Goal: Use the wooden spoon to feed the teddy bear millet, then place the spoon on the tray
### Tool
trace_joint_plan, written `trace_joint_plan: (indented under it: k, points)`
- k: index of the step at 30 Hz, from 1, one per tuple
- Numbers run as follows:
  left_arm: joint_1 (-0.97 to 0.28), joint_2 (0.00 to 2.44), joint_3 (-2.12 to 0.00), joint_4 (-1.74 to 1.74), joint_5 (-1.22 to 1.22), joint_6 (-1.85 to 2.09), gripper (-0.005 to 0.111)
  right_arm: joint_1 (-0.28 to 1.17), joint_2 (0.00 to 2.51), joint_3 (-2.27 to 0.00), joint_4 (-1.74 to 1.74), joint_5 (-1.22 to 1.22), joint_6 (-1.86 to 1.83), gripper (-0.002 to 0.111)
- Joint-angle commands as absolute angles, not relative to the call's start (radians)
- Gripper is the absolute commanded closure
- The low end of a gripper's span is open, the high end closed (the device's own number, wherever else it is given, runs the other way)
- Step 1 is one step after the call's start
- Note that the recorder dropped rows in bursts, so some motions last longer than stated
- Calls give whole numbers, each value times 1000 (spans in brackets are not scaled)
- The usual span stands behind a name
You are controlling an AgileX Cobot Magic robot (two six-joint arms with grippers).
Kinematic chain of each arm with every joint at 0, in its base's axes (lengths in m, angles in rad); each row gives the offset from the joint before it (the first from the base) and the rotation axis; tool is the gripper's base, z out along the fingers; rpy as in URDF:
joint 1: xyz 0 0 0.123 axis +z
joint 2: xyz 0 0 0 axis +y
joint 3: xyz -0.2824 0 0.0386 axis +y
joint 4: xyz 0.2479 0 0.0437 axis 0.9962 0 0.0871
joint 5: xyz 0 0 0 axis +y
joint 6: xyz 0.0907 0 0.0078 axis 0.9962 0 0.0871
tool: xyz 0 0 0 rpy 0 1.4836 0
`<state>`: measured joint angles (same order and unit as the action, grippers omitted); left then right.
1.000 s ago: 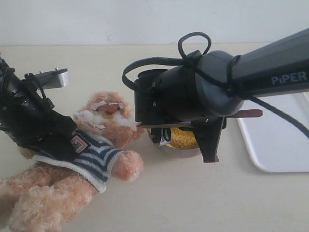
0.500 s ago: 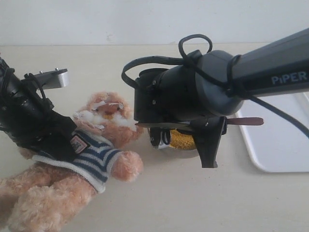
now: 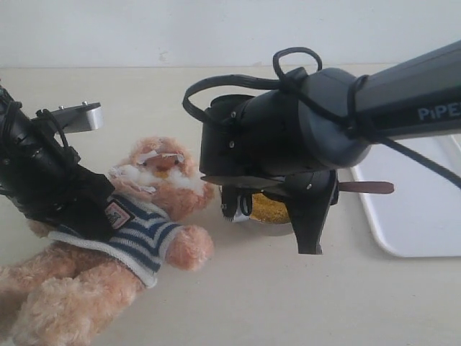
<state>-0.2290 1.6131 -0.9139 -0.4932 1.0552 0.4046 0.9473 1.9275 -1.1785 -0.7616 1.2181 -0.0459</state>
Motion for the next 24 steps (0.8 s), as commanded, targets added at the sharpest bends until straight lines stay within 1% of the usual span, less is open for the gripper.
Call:
trace_joint_plan:
  k: [1,13,24]
  points:
    - [-231,1611,-918,-498,1062,399,103,951,1906,-1200,-724,1221,-56,109]
    - [-231,1611,-918,-500,1064,399,103,944,1906,-1221,-670,1221,-81,109]
    - [-231,1611,-918,-500,1064,399,103,887,1906,-1221,-634,1221,-73,109]
